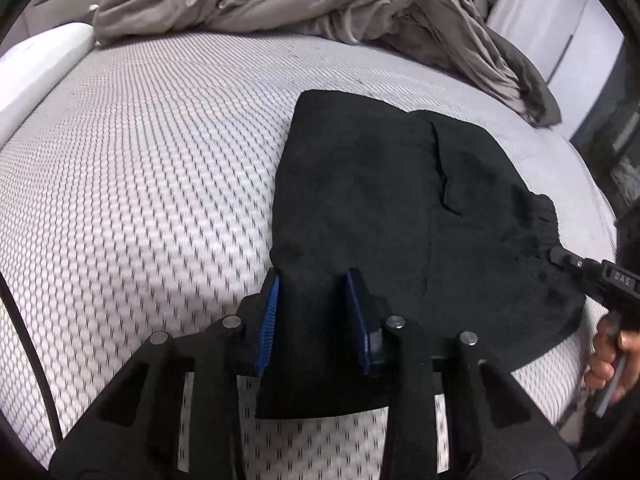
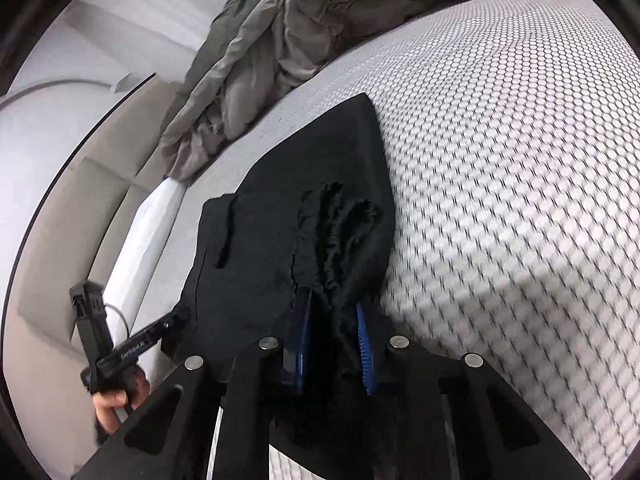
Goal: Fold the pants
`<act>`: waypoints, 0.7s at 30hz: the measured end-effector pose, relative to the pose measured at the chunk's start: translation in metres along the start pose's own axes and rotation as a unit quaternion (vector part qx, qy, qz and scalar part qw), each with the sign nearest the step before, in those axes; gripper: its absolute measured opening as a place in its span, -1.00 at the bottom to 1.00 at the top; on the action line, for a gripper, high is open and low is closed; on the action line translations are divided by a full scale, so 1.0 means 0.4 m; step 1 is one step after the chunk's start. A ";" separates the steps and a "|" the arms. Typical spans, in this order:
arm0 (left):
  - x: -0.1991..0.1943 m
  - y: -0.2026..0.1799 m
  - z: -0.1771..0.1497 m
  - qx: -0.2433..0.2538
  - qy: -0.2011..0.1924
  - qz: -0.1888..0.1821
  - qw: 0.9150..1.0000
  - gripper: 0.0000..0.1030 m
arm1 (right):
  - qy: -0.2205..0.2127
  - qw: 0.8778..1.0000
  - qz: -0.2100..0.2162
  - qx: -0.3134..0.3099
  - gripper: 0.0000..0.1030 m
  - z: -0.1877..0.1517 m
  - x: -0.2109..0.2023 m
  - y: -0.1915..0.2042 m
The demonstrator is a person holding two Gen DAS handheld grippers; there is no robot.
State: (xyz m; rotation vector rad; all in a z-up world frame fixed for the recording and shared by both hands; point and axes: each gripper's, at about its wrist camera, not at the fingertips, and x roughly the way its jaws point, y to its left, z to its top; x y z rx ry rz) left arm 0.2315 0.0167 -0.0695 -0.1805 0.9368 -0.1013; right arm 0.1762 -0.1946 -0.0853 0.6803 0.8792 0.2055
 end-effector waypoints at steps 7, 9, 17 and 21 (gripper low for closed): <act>0.060 -0.038 0.048 0.011 -0.013 0.024 1.000 -0.43 | -0.032 0.998 -0.061 -0.012 -0.58 0.051 0.033 0.039; 0.061 -0.040 0.049 0.013 -0.015 0.021 1.000 -0.43 | -0.031 0.997 -0.064 -0.012 -0.57 0.061 0.040 0.031; -0.045 -0.048 -0.014 0.050 -0.039 0.039 0.997 -0.41 | -0.045 0.987 -0.123 -0.089 0.13 0.035 -0.013 0.064; -0.124 -0.056 -0.050 0.062 -0.076 0.054 0.994 0.44 | -0.084 0.975 -0.137 -0.152 0.80 -0.005 -0.073 0.110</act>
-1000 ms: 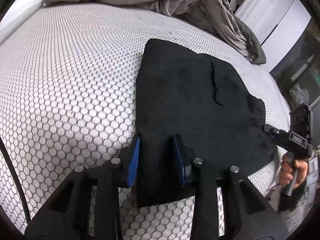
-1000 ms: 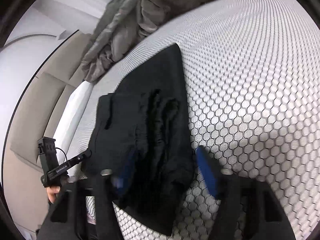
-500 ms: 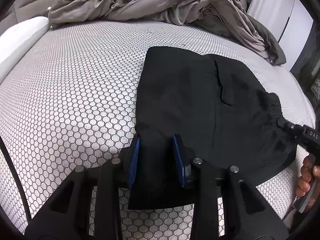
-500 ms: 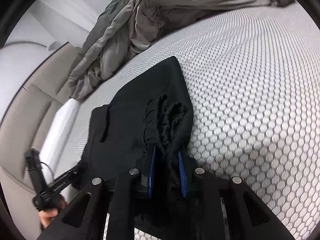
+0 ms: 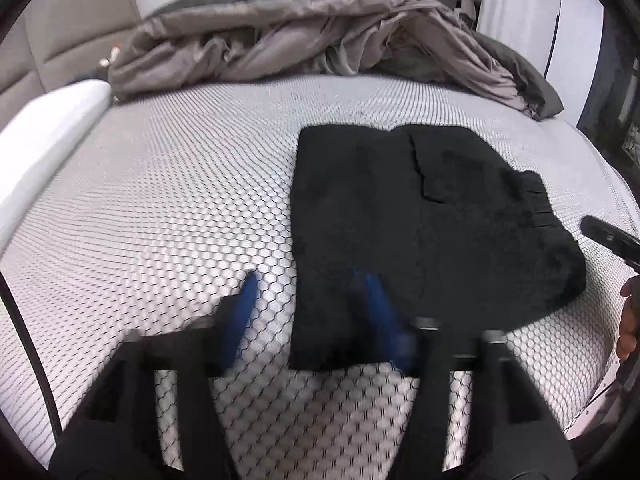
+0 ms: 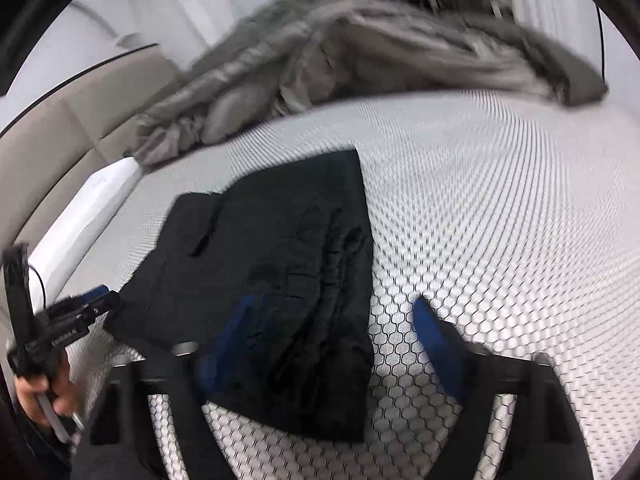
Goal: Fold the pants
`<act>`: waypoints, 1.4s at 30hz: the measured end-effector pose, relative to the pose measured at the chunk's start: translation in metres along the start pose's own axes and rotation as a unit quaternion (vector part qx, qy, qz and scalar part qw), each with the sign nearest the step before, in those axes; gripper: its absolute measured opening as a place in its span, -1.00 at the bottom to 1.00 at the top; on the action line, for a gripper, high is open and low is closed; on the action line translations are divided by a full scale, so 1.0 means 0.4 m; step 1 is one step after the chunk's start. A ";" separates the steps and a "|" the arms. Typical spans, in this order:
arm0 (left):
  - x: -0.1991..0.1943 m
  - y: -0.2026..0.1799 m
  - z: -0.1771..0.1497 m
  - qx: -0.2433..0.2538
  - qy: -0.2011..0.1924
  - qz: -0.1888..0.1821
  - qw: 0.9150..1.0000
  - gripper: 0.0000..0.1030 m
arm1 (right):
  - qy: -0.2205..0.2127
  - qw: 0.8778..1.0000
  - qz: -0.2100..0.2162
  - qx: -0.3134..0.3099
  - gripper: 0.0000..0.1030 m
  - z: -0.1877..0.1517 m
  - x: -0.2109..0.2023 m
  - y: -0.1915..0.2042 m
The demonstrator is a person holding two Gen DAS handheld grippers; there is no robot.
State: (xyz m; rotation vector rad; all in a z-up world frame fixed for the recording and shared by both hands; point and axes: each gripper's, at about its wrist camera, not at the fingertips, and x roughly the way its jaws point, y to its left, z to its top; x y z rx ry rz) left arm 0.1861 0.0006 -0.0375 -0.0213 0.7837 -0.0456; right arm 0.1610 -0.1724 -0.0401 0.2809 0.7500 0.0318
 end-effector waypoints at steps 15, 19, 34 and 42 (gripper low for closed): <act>-0.284 -0.032 -0.108 -0.003 -0.135 0.029 0.990 0.98 | -0.109 0.988 0.057 -0.096 1.00 -0.097 -0.216 0.098; -0.300 -0.042 -0.109 -0.014 -0.140 0.015 0.990 0.98 | -0.128 0.986 0.055 -0.095 1.00 -0.113 -0.222 0.094; -0.328 -0.048 -0.116 0.011 -0.160 0.012 0.987 0.98 | -0.171 0.980 0.056 -0.082 1.00 -0.118 -0.249 0.063; -0.327 -0.027 -0.111 0.007 -0.161 0.010 0.987 0.98 | -0.175 0.978 0.055 -0.095 1.00 -0.120 -0.248 0.076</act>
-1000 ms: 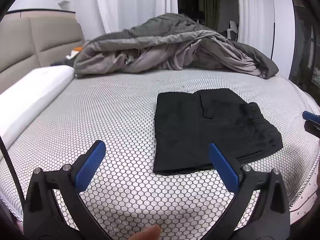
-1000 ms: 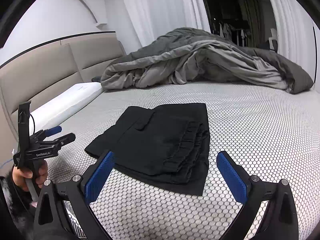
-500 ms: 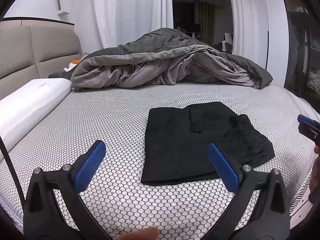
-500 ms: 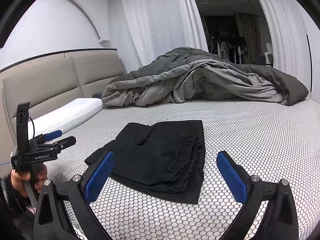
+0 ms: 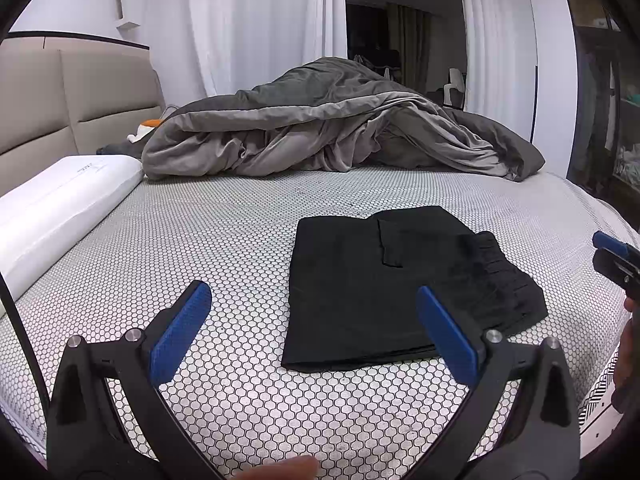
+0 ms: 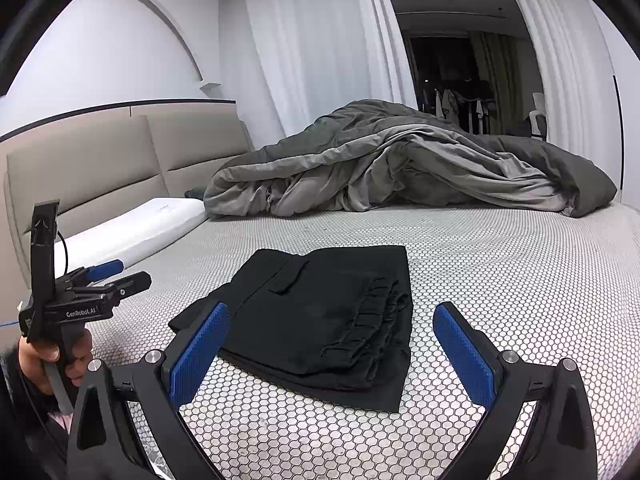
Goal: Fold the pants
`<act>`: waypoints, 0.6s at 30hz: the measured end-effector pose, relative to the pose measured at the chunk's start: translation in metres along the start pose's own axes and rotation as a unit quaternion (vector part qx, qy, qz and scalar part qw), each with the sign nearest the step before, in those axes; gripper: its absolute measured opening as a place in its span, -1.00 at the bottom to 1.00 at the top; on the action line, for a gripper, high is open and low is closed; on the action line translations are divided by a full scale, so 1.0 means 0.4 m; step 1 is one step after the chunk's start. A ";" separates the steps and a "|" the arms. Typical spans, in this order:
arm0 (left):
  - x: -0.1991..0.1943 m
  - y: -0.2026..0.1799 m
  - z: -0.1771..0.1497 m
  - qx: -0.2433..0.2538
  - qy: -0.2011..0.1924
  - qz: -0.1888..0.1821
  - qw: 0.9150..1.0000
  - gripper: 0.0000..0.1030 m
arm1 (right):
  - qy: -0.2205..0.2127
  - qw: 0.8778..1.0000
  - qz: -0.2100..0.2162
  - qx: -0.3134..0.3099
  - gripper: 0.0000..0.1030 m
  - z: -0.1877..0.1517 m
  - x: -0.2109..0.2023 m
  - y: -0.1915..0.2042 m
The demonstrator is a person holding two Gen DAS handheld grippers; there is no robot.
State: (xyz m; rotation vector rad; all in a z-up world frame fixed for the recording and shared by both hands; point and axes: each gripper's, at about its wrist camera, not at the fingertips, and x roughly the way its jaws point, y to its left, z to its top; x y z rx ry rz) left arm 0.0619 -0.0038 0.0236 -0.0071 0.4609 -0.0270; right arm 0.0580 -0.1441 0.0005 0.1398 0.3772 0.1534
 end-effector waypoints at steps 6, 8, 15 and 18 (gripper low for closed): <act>0.001 0.004 -0.002 0.003 -0.002 0.002 1.000 0.98 | -0.002 1.000 -0.002 0.001 1.00 0.000 0.001 0.000; 0.001 0.006 -0.003 0.003 -0.003 0.003 1.000 0.98 | -0.003 1.000 -0.003 0.001 1.00 -0.001 0.000 0.000; 0.009 0.016 -0.004 0.003 -0.003 0.005 1.000 0.98 | -0.002 1.000 -0.003 -0.004 1.00 -0.004 0.003 0.003; 0.011 0.019 -0.005 0.005 -0.002 0.006 1.000 0.98 | -0.001 1.000 -0.002 -0.006 1.00 -0.006 0.004 0.003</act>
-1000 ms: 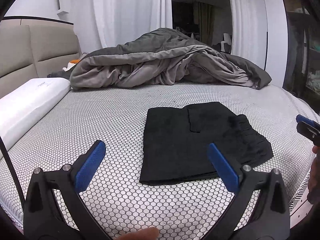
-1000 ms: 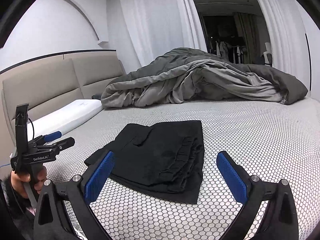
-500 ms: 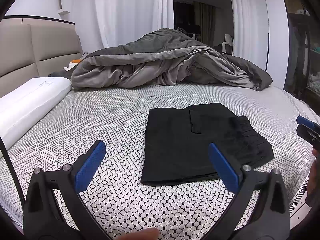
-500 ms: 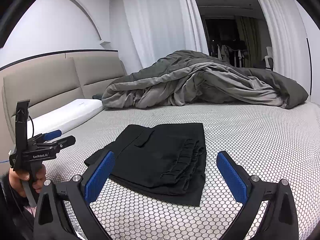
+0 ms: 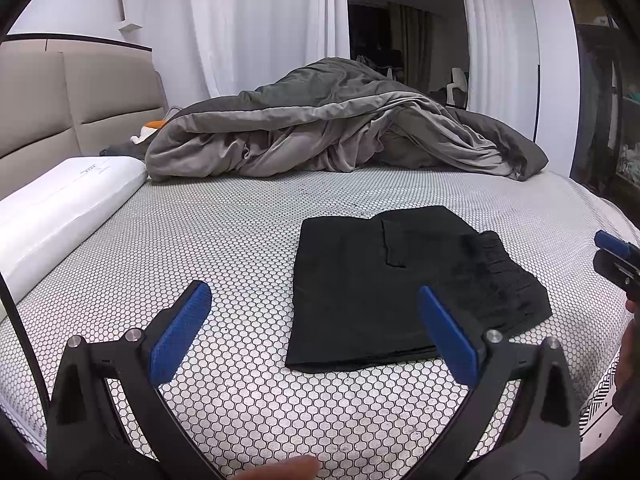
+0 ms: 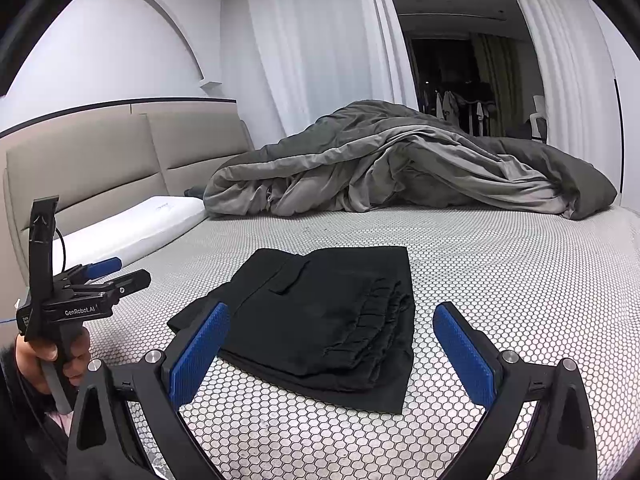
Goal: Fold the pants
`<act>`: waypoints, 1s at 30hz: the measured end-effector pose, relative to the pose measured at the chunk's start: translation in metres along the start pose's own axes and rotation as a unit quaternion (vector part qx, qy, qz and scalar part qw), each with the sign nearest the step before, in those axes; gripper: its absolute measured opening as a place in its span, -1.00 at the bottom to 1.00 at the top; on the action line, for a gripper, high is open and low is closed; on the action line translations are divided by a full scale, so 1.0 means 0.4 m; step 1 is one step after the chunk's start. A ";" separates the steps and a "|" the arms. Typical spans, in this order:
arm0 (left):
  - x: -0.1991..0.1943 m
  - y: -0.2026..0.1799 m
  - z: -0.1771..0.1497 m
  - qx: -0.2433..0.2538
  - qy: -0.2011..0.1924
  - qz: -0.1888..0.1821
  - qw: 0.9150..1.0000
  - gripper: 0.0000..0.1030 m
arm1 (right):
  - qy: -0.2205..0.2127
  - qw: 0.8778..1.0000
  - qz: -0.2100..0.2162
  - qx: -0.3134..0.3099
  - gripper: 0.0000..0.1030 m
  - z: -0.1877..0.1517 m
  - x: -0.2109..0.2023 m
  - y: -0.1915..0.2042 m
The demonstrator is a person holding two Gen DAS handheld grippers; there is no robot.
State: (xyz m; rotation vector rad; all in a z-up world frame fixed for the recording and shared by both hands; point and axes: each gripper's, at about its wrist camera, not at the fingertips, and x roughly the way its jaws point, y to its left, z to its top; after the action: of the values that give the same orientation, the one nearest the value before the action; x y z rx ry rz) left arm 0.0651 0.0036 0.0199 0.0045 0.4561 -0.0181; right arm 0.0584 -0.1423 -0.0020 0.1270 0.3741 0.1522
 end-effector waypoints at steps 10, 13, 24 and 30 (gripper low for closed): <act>0.003 0.006 -0.001 0.001 0.000 0.000 1.000 0.98 | 0.005 1.000 0.007 0.009 1.00 0.002 0.007 -0.004; 0.005 0.006 -0.001 0.001 0.002 0.001 1.000 0.98 | 0.004 1.000 0.006 0.012 1.00 0.004 0.008 -0.006; 0.009 0.011 0.000 0.004 0.001 0.000 1.000 0.98 | 0.004 1.000 0.005 0.003 1.00 0.003 0.008 -0.002; 0.009 0.011 -0.002 0.006 -0.001 0.001 1.000 0.98 | 0.004 1.000 0.004 0.002 1.00 0.003 0.009 -0.001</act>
State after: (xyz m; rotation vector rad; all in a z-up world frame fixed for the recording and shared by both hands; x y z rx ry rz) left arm 0.0681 0.0078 0.0178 0.0172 0.4534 -0.0196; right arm 0.0622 -0.1422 -0.0022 0.1314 0.3812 0.1610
